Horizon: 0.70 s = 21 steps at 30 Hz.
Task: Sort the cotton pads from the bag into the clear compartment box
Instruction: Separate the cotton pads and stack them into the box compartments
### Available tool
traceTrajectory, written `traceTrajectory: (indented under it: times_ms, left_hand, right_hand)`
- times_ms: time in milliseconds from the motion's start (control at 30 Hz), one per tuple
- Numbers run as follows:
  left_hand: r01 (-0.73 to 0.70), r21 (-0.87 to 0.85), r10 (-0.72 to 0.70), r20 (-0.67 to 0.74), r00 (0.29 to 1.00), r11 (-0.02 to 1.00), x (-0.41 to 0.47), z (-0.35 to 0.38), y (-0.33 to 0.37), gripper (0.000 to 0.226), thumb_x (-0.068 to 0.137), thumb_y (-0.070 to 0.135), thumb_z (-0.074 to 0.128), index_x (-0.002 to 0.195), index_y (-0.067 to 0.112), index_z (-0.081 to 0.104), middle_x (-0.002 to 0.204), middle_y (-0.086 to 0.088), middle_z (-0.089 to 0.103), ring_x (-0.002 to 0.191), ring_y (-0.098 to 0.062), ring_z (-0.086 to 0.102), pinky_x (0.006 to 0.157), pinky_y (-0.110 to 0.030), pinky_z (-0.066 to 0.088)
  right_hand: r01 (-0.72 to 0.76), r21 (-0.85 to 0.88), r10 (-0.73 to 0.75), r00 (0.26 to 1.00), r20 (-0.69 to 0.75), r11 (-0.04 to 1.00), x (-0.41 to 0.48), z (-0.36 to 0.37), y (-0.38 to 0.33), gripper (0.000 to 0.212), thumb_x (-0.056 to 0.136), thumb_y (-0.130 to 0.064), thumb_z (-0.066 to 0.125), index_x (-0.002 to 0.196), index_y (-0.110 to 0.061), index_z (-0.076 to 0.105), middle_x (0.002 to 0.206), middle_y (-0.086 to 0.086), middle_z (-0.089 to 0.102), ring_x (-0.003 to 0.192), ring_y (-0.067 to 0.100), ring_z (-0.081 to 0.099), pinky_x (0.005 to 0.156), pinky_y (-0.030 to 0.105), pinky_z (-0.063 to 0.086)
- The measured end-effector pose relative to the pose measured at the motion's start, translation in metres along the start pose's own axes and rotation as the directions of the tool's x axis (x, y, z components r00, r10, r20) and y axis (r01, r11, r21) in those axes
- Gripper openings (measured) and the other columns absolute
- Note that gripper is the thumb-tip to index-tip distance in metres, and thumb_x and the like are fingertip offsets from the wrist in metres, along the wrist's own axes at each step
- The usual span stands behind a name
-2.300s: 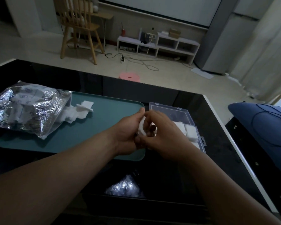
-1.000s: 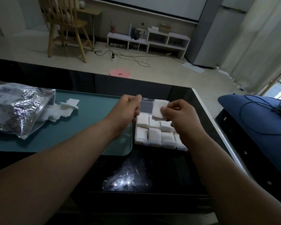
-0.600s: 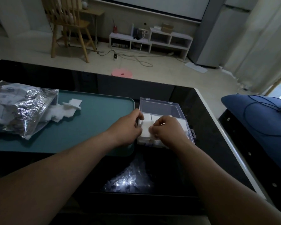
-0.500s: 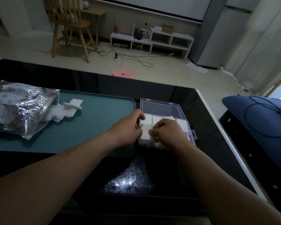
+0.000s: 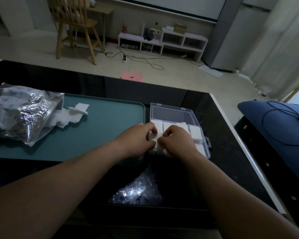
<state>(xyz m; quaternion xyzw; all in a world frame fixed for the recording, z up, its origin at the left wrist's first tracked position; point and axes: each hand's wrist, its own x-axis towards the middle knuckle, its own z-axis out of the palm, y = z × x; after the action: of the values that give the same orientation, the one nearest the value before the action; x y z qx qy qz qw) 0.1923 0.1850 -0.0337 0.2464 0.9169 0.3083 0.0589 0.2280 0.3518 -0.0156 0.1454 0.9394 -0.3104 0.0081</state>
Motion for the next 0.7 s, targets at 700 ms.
traceTrajectory:
  times_ms: [700]
  left_hand:
    - [0.017, 0.040, -0.017, 0.002, 1.000, 0.999, -0.0049, -0.0035, 0.0029, 0.033, 0.081, 0.052, 0.061, 0.110, 0.038, 0.052, 0.106, 0.006, 0.052, 0.093, -0.016, 0.061, 0.087, -0.043, 0.055]
  right_hand:
    - [0.129, -0.116, -0.130, 0.992, -0.002, 0.985, 0.0025, -0.0017, 0.0051, 0.016, 0.085, -0.037, 0.074, 0.086, -0.030, 0.060, 0.087, -0.009, 0.067, 0.081, 0.010, 0.062, 0.067, 0.031, 0.048]
